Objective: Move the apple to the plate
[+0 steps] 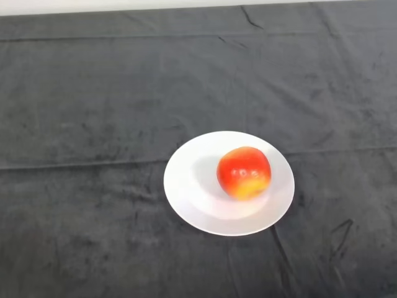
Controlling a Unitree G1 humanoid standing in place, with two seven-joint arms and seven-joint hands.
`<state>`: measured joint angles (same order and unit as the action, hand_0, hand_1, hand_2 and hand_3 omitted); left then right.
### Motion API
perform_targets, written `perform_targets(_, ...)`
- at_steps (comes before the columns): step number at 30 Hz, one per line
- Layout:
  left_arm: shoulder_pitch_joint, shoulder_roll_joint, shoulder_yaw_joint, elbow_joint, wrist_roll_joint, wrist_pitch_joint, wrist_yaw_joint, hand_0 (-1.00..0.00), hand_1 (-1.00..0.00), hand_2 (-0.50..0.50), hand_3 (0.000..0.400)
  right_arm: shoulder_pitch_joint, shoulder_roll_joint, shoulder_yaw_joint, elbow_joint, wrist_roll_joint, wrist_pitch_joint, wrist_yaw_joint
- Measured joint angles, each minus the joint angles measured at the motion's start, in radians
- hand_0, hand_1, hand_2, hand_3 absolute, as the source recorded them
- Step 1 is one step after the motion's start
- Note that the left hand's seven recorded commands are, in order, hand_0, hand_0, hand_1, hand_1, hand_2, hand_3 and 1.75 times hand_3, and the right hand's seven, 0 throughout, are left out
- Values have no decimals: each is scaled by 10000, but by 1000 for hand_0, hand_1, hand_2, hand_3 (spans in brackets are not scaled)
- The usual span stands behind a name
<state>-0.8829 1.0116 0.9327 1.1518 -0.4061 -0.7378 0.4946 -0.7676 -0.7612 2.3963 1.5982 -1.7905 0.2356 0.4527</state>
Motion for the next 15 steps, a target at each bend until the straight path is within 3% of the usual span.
perform_targets(15, -59, 0, -9, 387, 9, -130, 0, 0, 0, 0, 0, 0, 0, 0, 0, 0, 1, 0)
